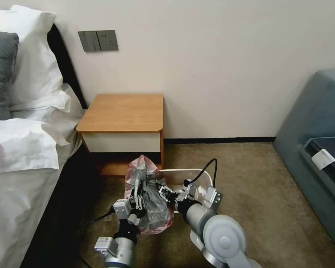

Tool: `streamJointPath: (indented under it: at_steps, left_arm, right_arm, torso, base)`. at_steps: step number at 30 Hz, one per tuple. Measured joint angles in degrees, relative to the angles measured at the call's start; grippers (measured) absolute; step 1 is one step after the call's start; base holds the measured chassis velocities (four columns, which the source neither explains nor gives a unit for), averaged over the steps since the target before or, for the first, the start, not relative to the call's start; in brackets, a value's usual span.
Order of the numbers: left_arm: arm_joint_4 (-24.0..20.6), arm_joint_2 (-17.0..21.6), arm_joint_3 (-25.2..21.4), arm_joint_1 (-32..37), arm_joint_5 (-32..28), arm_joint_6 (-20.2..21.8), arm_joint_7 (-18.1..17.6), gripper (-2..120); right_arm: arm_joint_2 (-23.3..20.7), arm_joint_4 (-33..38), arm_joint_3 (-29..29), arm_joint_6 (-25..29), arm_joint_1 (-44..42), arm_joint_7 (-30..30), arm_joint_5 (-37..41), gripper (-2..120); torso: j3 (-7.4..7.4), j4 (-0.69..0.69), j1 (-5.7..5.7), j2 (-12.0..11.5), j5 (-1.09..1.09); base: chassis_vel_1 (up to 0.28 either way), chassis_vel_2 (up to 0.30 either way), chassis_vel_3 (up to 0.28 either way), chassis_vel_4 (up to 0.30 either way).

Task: Pick up the garbage bag from the table and place it over the trash can.

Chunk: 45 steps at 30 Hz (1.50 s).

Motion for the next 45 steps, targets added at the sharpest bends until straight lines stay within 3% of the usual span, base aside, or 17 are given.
streamJointPath:
  at_steps: [6,9,11,27,38,45]
  left_arm:
    - [-0.1,-0.1,-0.2,0.1,0.0,0.0,-0.1,9]
    - [-0.2,-0.3,-0.3,0.2,0.0,0.1,-0.4,9]
    - [-0.2,-0.4,-0.4,0.2,0.0,0.1,-0.6,9]
    - [0.8,-0.8,-1.8,-0.6,-1.2,1.3,-2.9,9]
    - [0.6,-1.0,-1.5,0.2,-1.6,0.8,-1.6,9]
    - [0.0,-1.4,-1.7,0.6,-3.9,0.3,-0.7,9]
  right_arm:
    - [0.0,0.2,0.0,0.8,-0.1,-0.9,-0.7,17]
    - [0.0,0.2,-0.1,2.3,-0.1,-1.8,-1.7,1]
    - [-0.1,0.5,-0.1,2.6,-0.1,-2.1,-1.8,0]
    - [-5.3,13.6,4.1,3.3,-2.3,-2.1,1.0,0]
    - [-8.6,8.9,9.3,2.7,5.1,-4.2,0.6,0]
    - [-9.8,7.6,11.3,0.7,6.4,0.9,2.4,0]
  torso:
    - [0.00,0.00,0.00,0.0,0.00]
    - [0.00,0.00,0.00,0.0,0.00]
    - [0.00,0.00,0.00,0.0,0.00]
    - [0.00,-0.01,0.00,0.0,0.00]
    - [0.00,0.00,0.00,0.0,0.01]
    - [0.00,0.00,0.00,0.0,0.00]
  base:
    - [0.000,0.000,0.000,0.000]
    - [0.000,0.000,0.000,0.000]
    - [0.000,0.000,0.000,0.000]
    - [0.000,0.000,0.000,0.000]
    - [0.000,0.000,0.000,0.000]
    - [0.000,0.000,0.000,0.000]
